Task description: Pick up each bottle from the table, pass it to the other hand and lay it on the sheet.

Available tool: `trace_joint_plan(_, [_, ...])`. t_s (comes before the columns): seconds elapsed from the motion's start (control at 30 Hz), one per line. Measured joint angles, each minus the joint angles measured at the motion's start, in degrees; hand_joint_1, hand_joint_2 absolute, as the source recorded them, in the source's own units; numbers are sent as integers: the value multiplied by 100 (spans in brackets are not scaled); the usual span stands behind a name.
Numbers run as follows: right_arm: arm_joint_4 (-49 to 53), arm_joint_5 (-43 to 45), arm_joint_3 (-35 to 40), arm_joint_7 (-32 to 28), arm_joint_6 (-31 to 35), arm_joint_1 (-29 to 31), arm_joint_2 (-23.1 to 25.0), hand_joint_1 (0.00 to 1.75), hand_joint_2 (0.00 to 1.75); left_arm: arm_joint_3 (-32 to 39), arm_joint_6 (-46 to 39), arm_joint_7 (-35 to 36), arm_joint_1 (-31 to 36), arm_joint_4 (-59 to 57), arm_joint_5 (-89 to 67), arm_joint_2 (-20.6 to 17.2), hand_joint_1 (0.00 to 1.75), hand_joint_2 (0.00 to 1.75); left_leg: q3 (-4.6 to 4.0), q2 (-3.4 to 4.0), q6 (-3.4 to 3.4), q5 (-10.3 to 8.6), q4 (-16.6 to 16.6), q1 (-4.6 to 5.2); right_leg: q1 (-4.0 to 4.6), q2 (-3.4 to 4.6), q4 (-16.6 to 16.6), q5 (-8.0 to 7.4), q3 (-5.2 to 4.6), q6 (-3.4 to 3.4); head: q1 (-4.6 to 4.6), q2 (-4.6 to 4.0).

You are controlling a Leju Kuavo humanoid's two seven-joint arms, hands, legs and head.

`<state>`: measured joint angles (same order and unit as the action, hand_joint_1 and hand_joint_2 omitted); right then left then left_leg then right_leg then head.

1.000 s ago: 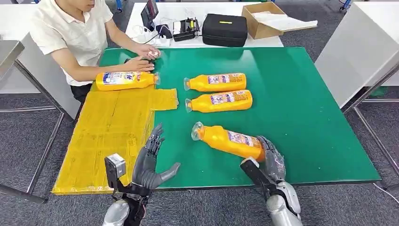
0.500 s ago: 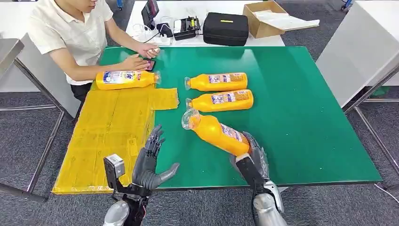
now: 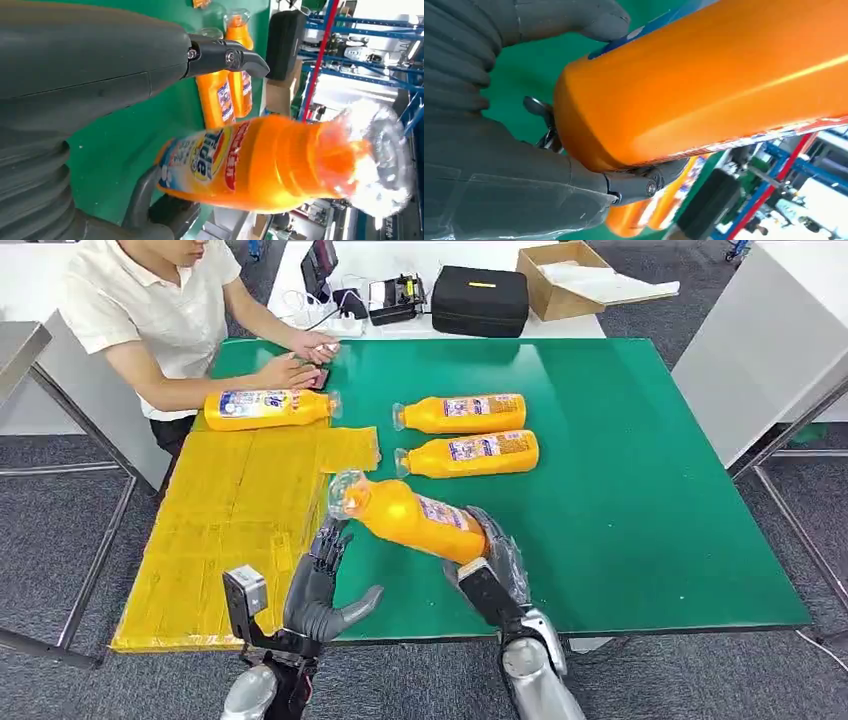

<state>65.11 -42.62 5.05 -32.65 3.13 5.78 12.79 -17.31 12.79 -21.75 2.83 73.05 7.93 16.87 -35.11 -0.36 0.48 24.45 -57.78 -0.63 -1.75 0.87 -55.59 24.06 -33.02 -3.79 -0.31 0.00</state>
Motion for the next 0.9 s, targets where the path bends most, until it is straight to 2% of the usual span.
trace_joint_plan(0.43, [-345, -284, 708, -96, 286, 141, 92, 175, 175, -74, 48, 15, 206, -164, 306, 4, 0, 175, -4, 0, 0, -1, 0, 0, 0, 0, 0, 0, -3, 0, 0, 0])
trace_joint_plan(0.6, [-544, 39, 1040, -306, 136, 172, 124, 175, 175, -70, 52, -351, 386, -192, 669, 26, 0, 175, -6, 0, 0, -2, 0, 0, 0, 0, 0, 0, -5, 0, -2, 0])
trace_joint_plan(0.87, [-832, 127, 1435, -304, 46, 212, 227, 175, 175, 0, -105, -566, 472, -2, 994, 46, 0, 175, -7, 1, 0, -3, 0, 0, 0, 0, -1, 0, -9, 0, 0, 0])
trace_joint_plan(0.9, [-861, 149, 1491, -306, 26, 216, 234, 175, 175, 7, -153, -568, 488, -2, 1025, 46, 80, 175, -7, 1, 1, -3, 0, 0, 0, 0, -1, 0, -9, 0, -2, 0])
